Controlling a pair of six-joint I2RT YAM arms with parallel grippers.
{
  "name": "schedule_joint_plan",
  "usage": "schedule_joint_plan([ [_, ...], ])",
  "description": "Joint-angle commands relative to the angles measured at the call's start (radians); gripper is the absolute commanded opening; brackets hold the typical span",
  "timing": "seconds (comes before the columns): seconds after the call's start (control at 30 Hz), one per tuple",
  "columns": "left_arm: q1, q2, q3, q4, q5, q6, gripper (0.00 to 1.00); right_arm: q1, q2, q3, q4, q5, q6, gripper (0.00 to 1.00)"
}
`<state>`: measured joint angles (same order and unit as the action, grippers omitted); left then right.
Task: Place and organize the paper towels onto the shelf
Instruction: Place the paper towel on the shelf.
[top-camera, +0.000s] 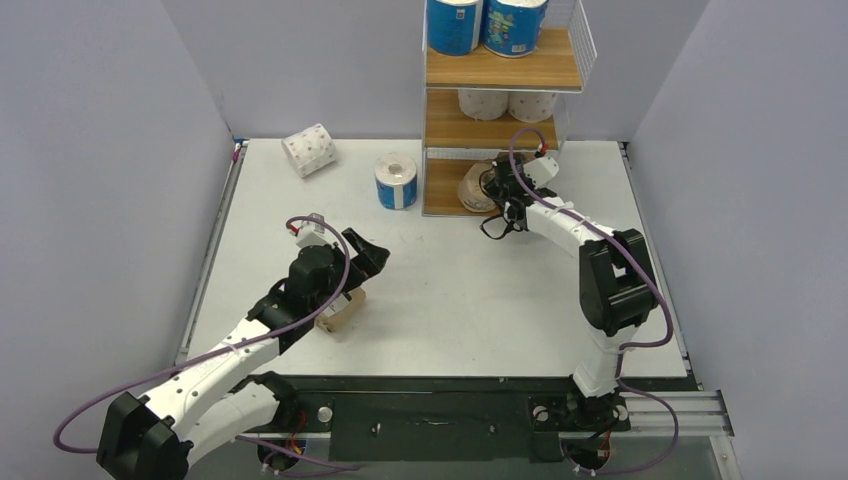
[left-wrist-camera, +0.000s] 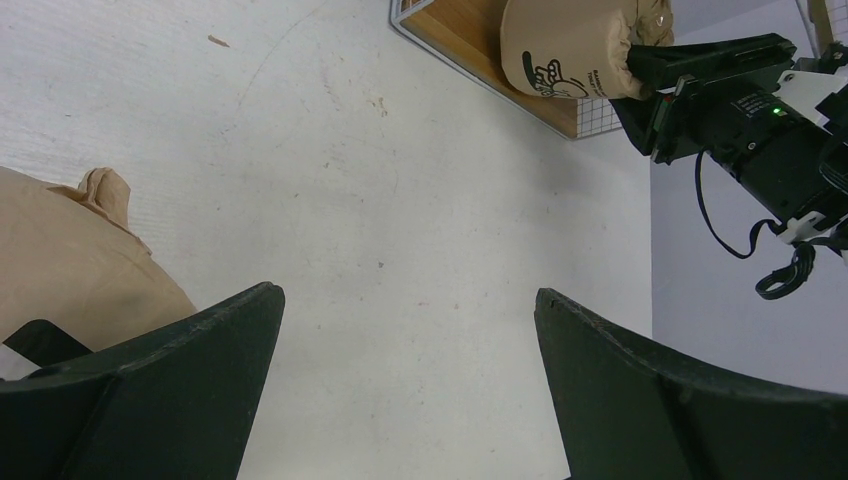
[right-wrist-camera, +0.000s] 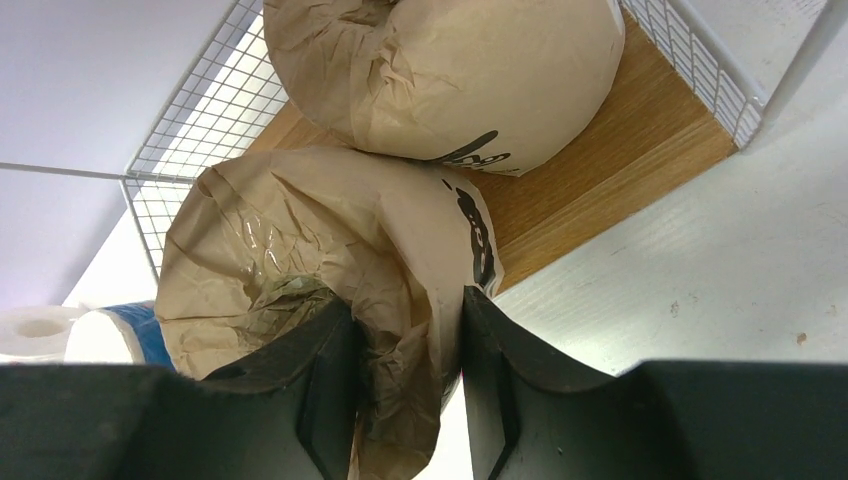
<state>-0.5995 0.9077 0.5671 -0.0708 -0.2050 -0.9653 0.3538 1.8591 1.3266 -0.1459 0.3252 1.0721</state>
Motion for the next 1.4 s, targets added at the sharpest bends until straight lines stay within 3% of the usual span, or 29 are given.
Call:
schedule_joint_plan([
  [0.0, 0.001, 0.010, 0.005, 0.035, 0.009, -0.009, 0.96, -0.005, -0.002, 0.060, 0.041, 0.008, 0.016, 0.35],
  [0.4, 0.002, 0.022, 0.012, 0.038, 0.023, -0.008, 0.96, -0.005, -0.029, 0.053, 0.021, -0.003, 0.009, 0.55],
  [0.9, 0.000, -0.007, 0.003, 0.033, 0.051, -0.007, 0.96, -0.005, -0.292, -0.121, -0.016, -0.034, -0.045, 0.61],
  [1.03, 0.000, -0.029, -0.018, 0.036, 0.046, -0.007, 0.96, -0.004, -0.397, -0.249, 0.100, -0.069, -0.127, 0.52],
  [1.1, 0.000, -0.034, -0.028, 0.045, 0.048, -0.007, 0.96, -0.001, -0.444, -0.326, 0.167, -0.075, -0.160, 0.37],
  [1.13, 0.000, -0.035, -0.031, 0.052, 0.051, -0.008, 0.96, -0.001, -0.448, -0.367, 0.184, -0.072, -0.174, 0.17],
  [1.2, 0.000, -0.035, -0.036, 0.055, 0.056, -0.006, 0.96, -0.001, -0.443, -0.409, 0.221, -0.082, -0.197, 0.00],
  [1.37, 0.000, -0.033, -0.045, 0.055, 0.061, 0.004, 0.96, -0.005, -0.330, -0.443, 0.328, -0.191, -0.181, 0.00],
])
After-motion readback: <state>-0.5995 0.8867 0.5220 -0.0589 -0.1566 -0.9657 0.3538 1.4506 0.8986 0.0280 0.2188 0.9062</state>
